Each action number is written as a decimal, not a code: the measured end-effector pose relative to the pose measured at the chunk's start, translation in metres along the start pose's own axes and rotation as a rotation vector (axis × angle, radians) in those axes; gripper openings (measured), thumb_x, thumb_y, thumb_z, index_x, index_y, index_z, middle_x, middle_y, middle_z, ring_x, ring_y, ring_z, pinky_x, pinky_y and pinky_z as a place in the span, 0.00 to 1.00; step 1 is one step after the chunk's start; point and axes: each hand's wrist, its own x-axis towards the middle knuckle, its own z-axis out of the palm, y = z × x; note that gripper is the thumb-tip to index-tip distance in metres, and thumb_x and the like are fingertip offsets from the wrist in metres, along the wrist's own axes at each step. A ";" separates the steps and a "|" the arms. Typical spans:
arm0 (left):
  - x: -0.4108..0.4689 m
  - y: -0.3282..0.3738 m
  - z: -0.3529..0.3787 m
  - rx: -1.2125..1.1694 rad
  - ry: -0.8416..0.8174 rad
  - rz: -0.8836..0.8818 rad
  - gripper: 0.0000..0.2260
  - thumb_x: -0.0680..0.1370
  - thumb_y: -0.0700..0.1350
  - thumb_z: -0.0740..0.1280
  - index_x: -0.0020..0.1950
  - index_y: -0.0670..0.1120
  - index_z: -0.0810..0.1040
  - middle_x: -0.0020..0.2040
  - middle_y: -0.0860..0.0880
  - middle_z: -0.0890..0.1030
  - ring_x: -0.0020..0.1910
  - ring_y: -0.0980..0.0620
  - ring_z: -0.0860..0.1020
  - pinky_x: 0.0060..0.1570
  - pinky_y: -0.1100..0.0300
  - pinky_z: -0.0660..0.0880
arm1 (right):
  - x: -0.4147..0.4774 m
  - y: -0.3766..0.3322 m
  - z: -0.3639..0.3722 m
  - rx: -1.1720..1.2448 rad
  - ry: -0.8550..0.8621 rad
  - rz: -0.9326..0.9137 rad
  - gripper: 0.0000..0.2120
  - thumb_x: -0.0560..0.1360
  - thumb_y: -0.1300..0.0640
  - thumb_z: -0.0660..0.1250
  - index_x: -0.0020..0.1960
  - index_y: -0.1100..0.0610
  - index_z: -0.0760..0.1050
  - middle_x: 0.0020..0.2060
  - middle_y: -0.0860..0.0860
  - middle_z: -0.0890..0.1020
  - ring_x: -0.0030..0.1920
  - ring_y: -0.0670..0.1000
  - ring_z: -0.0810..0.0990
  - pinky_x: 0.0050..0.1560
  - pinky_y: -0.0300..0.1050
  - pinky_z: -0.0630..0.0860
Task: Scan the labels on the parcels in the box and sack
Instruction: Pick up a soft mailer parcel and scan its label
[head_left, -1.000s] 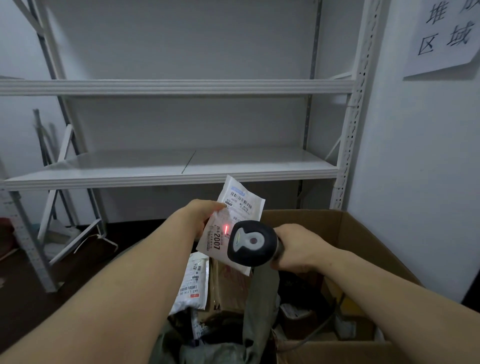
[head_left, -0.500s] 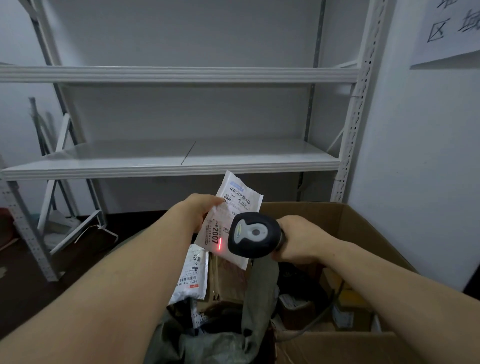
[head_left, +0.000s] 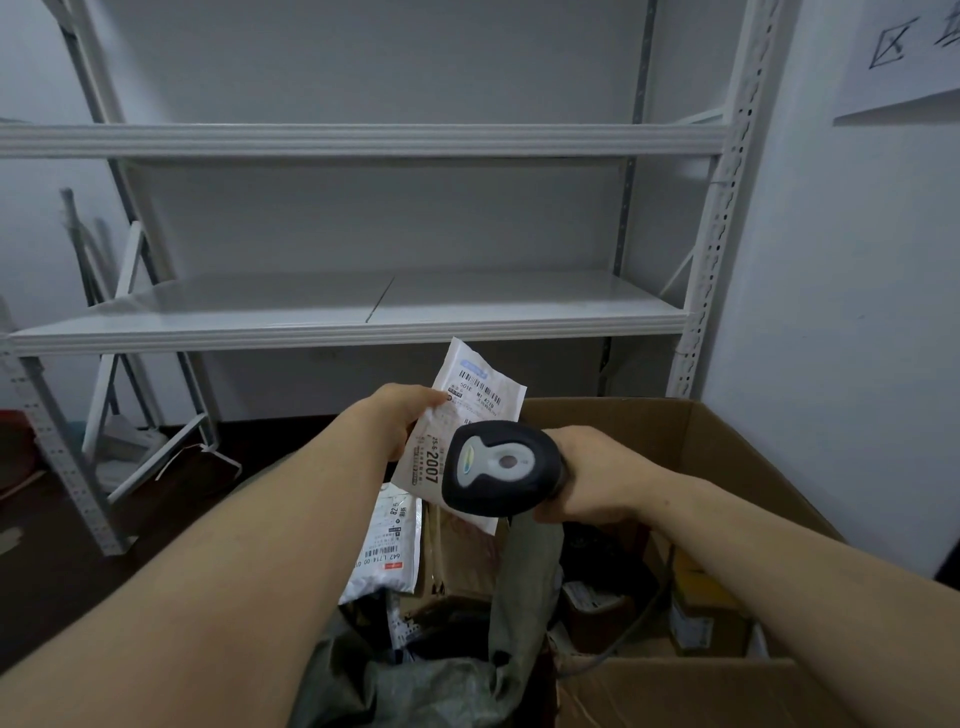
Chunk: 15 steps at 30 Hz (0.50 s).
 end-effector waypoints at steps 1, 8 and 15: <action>-0.001 0.000 0.000 -0.002 0.000 -0.003 0.09 0.76 0.44 0.69 0.52 0.41 0.77 0.49 0.40 0.83 0.46 0.41 0.83 0.52 0.44 0.78 | 0.000 0.000 0.000 -0.001 0.004 -0.008 0.14 0.67 0.64 0.72 0.42 0.49 0.71 0.38 0.42 0.75 0.45 0.47 0.76 0.50 0.44 0.76; -0.004 -0.002 -0.003 0.005 -0.006 -0.025 0.10 0.75 0.44 0.70 0.53 0.41 0.77 0.50 0.40 0.83 0.48 0.41 0.82 0.54 0.44 0.77 | 0.004 -0.002 0.002 -0.041 -0.006 -0.006 0.16 0.68 0.65 0.70 0.34 0.48 0.68 0.34 0.45 0.75 0.42 0.49 0.76 0.46 0.45 0.75; -0.007 -0.005 -0.007 0.014 0.047 -0.041 0.10 0.75 0.45 0.70 0.53 0.40 0.78 0.48 0.40 0.83 0.49 0.41 0.82 0.55 0.44 0.77 | 0.009 -0.002 0.008 -0.004 -0.011 0.001 0.15 0.67 0.65 0.71 0.35 0.48 0.69 0.34 0.45 0.75 0.37 0.45 0.75 0.39 0.38 0.72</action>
